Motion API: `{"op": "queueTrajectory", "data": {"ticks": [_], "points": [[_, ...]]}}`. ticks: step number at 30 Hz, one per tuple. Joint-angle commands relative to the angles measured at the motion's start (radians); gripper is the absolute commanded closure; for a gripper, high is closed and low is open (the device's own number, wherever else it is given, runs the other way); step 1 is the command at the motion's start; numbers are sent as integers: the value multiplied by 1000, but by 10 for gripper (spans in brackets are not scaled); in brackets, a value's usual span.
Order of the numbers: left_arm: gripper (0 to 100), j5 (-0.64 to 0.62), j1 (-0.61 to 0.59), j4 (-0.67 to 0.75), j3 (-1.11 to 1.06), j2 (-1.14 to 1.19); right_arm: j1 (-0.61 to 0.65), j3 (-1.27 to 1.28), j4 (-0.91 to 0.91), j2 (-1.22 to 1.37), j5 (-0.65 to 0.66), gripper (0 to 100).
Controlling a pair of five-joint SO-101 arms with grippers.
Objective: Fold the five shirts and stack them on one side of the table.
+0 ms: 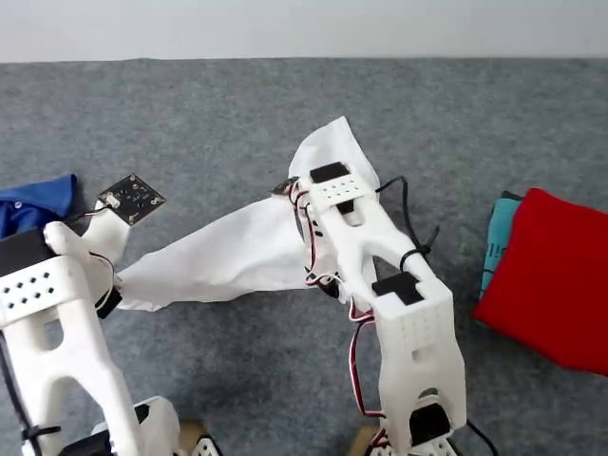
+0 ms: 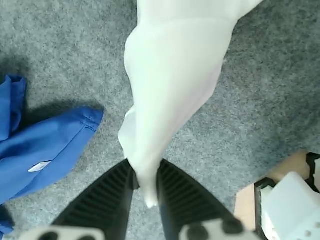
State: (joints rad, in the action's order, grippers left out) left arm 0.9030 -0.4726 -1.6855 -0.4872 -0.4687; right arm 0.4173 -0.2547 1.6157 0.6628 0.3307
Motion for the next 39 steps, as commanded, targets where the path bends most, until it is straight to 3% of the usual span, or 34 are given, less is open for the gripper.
{"op": "queueTrajectory", "data": {"ticks": [1, 6, 13, 20, 24, 31, 39], "points": [[995, 0, -3, 12, 7, -29, -13, -157, 117, -18, 37, 988], [995, -6, -3, 3, 102, -37, -56, -339, 180, -186, 44, 988], [995, -201, 41, -9, 358, -34, -94, -370, 179, -486, 44, 988], [995, -479, 250, -9, 526, -35, -206, -370, 48, -771, 55, 988], [995, -620, 396, 3, 656, -29, -280, -370, -79, -898, 158, 988], [995, -663, 439, 259, 831, -26, -374, -371, -248, -1030, 233, 988], [995, -634, 440, 494, 1049, -25, -380, -370, -242, -1193, 279, 988]]}}
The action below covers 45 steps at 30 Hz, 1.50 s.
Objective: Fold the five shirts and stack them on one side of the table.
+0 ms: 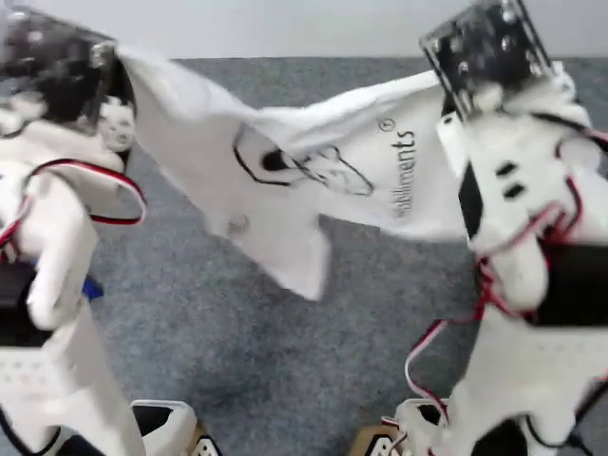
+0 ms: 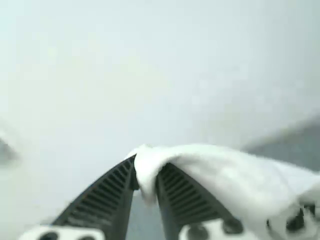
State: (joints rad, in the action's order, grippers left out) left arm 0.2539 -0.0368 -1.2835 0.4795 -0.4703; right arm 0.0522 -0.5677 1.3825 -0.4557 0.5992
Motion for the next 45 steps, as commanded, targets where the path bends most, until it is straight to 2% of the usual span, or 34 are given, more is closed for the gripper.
{"op": "queueTrajectory", "data": {"ticks": [1, 4, 7, 19, 28, 34, 40, 45], "points": [[995, 40, 6, 107, 97, -23, -19, -57, 5, -91, 12, 988], [995, 129, 32, 106, 131, -25, -33, -57, 65, -124, 12, 988], [995, 213, 52, 34, 168, -34, -35, -57, 128, -134, 12, 988], [995, 414, 66, -479, 467, -37, -27, -58, 315, -222, 9, 988], [995, 417, -129, -462, 542, -173, -35, -57, 401, -412, 86, 988], [995, 439, -152, -400, 533, -249, -101, -52, 397, -467, 163, 988], [995, 439, -152, -410, 489, -147, -110, 71, 364, -337, 176, 988], [995, 440, -141, -431, 255, -18, -59, 279, 278, -168, 173, 988]]}}
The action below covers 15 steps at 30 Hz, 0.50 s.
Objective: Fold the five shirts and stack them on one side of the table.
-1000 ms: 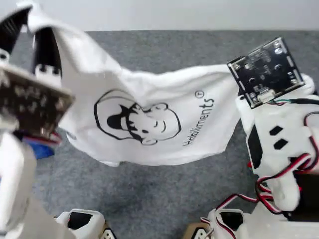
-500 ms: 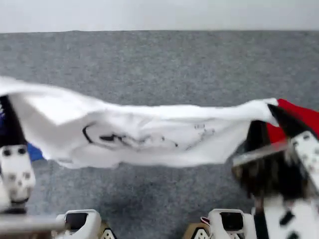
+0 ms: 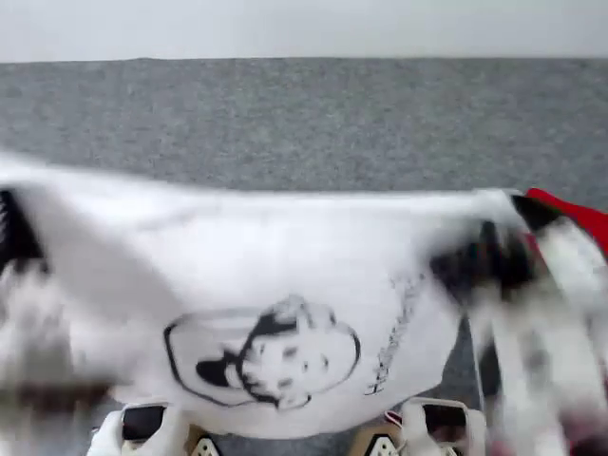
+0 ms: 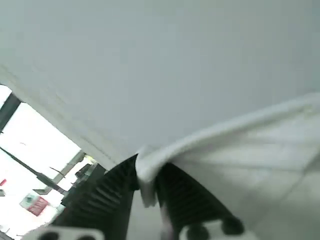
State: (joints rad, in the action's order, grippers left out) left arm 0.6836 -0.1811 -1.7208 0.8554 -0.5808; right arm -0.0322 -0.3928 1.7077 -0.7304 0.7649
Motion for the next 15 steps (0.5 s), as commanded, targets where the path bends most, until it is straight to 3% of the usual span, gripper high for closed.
{"op": "queueTrajectory", "data": {"ticks": [1, 5, 9, 12, 15], "points": [[995, 11, 12, 23, -180, 120, 39, 153, -70, 139, 8, 988], [995, 11, 54, 147, -443, 262, 96, 328, -226, 254, 8, 988], [995, 11, 75, 450, -636, 460, 97, 450, -469, 366, 8, 988], [995, 9, 75, 608, -634, 611, 91, 465, -622, 447, 8, 988], [995, 8, 77, 677, -562, 741, 77, 450, -748, 518, 11, 988]]}}
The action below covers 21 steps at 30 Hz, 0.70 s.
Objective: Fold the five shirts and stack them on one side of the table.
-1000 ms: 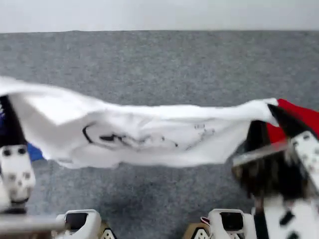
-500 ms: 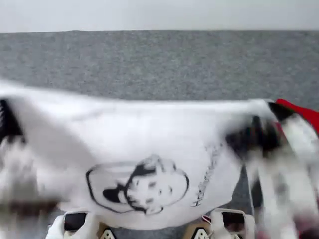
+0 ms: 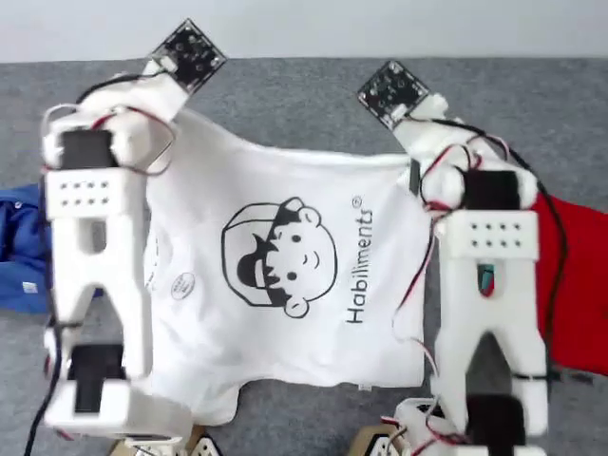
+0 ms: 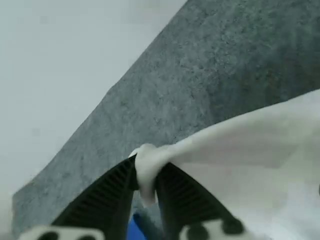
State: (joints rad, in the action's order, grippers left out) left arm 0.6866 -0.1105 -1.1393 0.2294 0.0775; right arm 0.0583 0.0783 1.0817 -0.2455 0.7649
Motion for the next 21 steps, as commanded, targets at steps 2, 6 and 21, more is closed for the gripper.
{"op": "queueTrajectory", "data": {"ticks": [2, 6, 21], "points": [[995, 3, 6, 109, 150, 161, -24, -37, -199, 71, 12, 988], [995, 2, 15, 109, 364, 299, -53, -78, -338, 142, 12, 988], [995, 2, 66, 23, 1251, 795, -77, -241, -377, 259, 12, 988]]}}
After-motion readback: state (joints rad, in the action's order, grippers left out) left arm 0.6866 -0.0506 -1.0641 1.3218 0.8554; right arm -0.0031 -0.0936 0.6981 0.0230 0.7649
